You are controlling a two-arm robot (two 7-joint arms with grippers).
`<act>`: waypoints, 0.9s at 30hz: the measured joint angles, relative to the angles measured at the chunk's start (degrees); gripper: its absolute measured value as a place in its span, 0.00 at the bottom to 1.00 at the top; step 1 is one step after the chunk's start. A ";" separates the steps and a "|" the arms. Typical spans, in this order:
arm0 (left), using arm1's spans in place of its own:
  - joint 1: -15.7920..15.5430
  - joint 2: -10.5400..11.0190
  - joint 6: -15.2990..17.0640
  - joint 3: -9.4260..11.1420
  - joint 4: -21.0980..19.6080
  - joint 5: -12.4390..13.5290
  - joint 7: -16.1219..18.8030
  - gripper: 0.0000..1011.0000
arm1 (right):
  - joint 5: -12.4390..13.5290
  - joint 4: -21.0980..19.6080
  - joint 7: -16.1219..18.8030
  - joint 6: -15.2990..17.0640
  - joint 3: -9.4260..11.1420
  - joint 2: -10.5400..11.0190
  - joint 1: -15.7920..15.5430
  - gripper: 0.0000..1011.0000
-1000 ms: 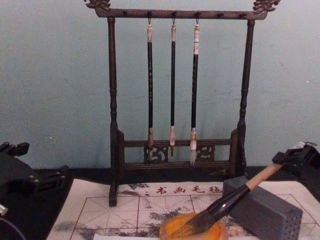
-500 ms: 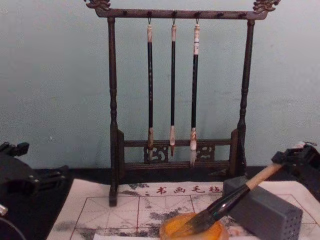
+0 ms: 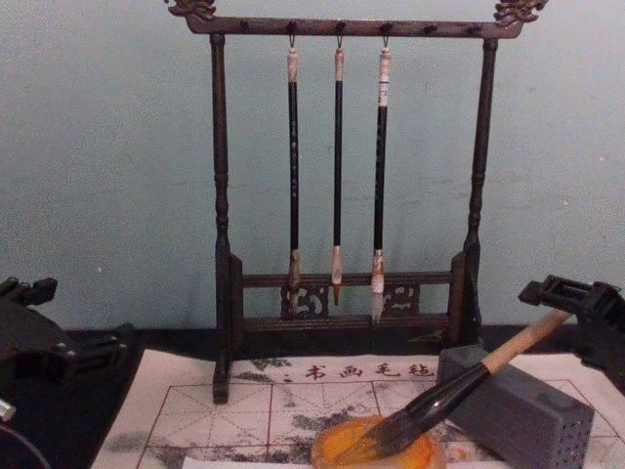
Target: Pick up the brush from the inkstone, write on the paper, then place the brush back to its original position.
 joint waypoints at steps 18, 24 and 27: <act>0.00 0.00 0.00 0.00 0.00 0.00 0.00 0.99 | 0.00 0.00 0.00 -0.03 0.00 0.00 0.00 0.99; 0.00 0.00 0.00 0.00 0.00 0.00 0.00 0.99 | -0.13 -0.03 0.26 -0.22 0.00 0.14 0.00 0.99; 0.00 0.00 0.00 0.00 0.00 0.00 0.00 0.99 | -0.98 -0.50 1.06 -0.96 -0.01 0.68 -0.33 0.99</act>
